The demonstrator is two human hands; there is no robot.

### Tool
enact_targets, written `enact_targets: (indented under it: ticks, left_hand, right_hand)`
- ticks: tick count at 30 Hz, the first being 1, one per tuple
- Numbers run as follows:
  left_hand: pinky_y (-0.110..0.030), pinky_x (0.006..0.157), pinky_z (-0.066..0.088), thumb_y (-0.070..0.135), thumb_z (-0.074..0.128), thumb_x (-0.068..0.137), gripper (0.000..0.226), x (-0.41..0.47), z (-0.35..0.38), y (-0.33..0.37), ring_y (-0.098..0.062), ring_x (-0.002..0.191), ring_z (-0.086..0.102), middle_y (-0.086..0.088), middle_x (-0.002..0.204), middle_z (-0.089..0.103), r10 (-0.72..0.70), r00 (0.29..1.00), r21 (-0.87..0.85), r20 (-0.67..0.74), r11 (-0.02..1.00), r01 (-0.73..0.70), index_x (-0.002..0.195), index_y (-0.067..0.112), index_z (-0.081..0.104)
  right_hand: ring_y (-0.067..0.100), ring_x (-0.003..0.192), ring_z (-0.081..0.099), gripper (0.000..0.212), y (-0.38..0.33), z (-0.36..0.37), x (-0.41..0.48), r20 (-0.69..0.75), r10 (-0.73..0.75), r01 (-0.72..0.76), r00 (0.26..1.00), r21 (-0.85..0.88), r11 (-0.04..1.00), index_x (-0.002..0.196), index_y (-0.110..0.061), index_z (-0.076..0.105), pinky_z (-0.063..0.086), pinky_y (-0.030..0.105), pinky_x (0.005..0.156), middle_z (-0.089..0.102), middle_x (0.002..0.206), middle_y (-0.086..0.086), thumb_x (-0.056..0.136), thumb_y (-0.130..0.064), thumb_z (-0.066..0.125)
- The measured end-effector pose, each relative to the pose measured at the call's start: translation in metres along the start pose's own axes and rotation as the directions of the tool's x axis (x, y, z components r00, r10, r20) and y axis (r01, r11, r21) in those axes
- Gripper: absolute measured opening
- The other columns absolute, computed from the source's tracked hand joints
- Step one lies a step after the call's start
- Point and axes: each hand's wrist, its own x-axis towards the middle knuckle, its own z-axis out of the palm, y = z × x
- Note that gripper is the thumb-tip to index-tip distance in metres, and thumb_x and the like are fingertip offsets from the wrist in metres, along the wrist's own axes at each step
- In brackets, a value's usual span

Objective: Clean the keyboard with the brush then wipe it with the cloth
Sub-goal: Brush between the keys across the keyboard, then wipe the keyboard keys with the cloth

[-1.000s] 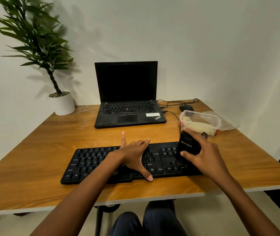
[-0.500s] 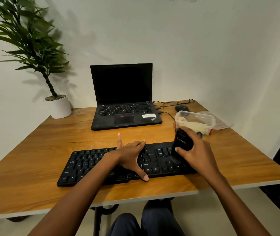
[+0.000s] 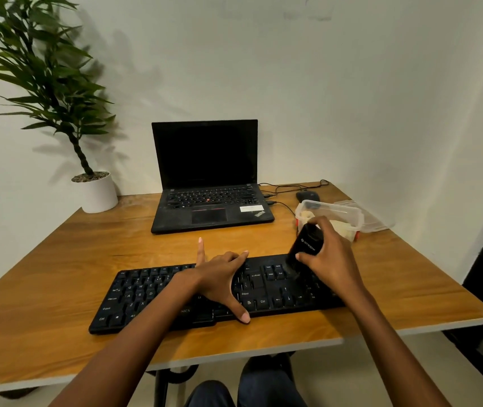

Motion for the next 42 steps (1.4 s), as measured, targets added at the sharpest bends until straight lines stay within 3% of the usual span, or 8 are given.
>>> enact_targets:
  ticks: [7, 12, 15, 17, 21, 31, 34, 42]
  left_hand:
    - [-0.065, 0.088, -0.036, 0.070, 0.067, 0.066, 0.127, 0.000, -0.002, 0.000, -0.024, 0.147, -0.002, 0.000, 0.160, 0.001, 0.001, 1.000, -0.004, 0.024, 1.000, 0.000, 0.148, 0.024, -0.018]
    - [-0.063, 0.085, -0.037, 0.067, 0.071, 0.064, 0.128, 0.004, -0.006, 0.006, -0.023, 0.147, -0.007, -0.001, 0.160, -0.003, 0.008, 0.997, -0.006, 0.074, 1.000, -0.007, 0.144, 0.035, -0.025]
    - [-0.058, 0.080, -0.037, 0.065, 0.072, 0.065, 0.128, 0.009, -0.008, 0.011, -0.023, 0.146, -0.011, -0.002, 0.160, -0.008, 0.021, 0.996, -0.020, 0.089, 1.000, -0.019, 0.143, 0.038, -0.025]
    - [-0.057, 0.079, -0.037, 0.064, 0.072, 0.066, 0.126, 0.011, -0.008, 0.015, -0.023, 0.146, -0.011, -0.002, 0.160, -0.008, 0.035, 0.996, -0.028, 0.086, 0.999, -0.033, 0.144, 0.038, -0.024]
    - [-0.055, 0.080, -0.036, 0.060, 0.073, 0.069, 0.123, 0.014, -0.010, 0.022, -0.024, 0.146, -0.009, -0.002, 0.160, -0.006, 0.056, 0.995, -0.036, 0.088, 0.998, -0.053, 0.145, 0.038, -0.021]
    - [-0.059, 0.087, -0.035, 0.062, 0.067, 0.073, 0.113, 0.018, -0.010, 0.016, -0.024, 0.146, -0.005, 0.002, 0.160, -0.001, 0.078, 0.994, -0.089, 0.075, 0.993, -0.071, 0.147, 0.037, -0.016]
    - [-0.059, 0.096, -0.031, 0.060, 0.056, 0.083, 0.088, 0.022, -0.012, 0.017, -0.019, 0.146, 0.007, 0.005, 0.158, 0.016, 0.075, 0.995, -0.230, -0.067, 0.969, -0.088, 0.150, 0.034, 0.006]
    - [-0.056, 0.116, 0.009, 0.042, 0.054, 0.092, 0.043, 0.039, -0.019, 0.024, -0.004, 0.122, 0.048, 0.014, 0.131, 0.056, -0.103, 0.878, -0.417, -0.468, 0.901, -0.117, 0.133, 0.032, 0.049]
  right_hand:
    - [0.015, 0.082, 0.059, 0.051, 0.026, -0.054, -0.023, 0.157, 0.133, -0.175, 0.979, 0.292, 0.940, 0.107, -0.016, 0.051, 0.049, 0.021, 0.055, 0.059, 0.100, 0.002, 0.065, -0.009, 0.080]
    - [0.026, 0.089, 0.065, 0.043, 0.059, -0.077, -0.018, -0.071, 0.263, -0.161, 0.962, 0.630, 0.760, 0.111, -0.019, 0.063, 0.056, 0.024, 0.049, 0.059, 0.109, 0.010, 0.070, -0.011, 0.075]
    - [0.028, 0.091, 0.064, 0.069, 0.085, -0.084, -0.014, -0.039, 0.347, -0.215, 0.937, 0.718, 0.662, 0.096, -0.013, 0.067, 0.059, 0.028, 0.056, 0.061, 0.106, 0.010, 0.034, -0.028, 0.092]
    - [0.029, 0.096, 0.063, 0.079, 0.098, -0.086, -0.014, -0.043, 0.408, -0.272, 0.912, 0.680, 0.680, 0.095, -0.013, 0.066, 0.059, 0.033, 0.069, 0.062, 0.106, 0.009, 0.022, -0.026, 0.092]
    - [0.026, 0.101, 0.055, 0.048, 0.105, -0.077, -0.024, -0.228, 0.374, -0.280, 0.899, 0.357, 0.891, 0.105, -0.008, 0.063, 0.046, 0.034, 0.084, 0.062, 0.109, 0.013, 0.062, -0.002, 0.082]
    - [0.033, 0.115, 0.045, 0.053, 0.114, -0.069, -0.033, -0.092, 0.335, -0.348, 0.938, -0.261, 0.901, 0.106, -0.026, 0.056, 0.039, 0.050, 0.097, 0.056, 0.121, 0.010, 0.062, -0.039, 0.082]
    - [0.033, 0.124, 0.037, 0.057, 0.086, -0.076, -0.005, -0.114, 0.248, -0.269, 0.962, -0.235, 0.934, 0.122, -0.019, 0.055, 0.035, 0.049, 0.100, 0.047, 0.133, 0.011, 0.073, -0.040, 0.075]
    - [0.018, 0.076, 0.056, 0.009, 0.034, -0.018, 0.143, 0.129, 0.066, -0.060, 0.989, -0.047, 0.997, 0.084, 0.001, 0.070, 0.043, 0.027, 0.066, 0.064, 0.083, 0.010, 0.081, -0.004, 0.063]
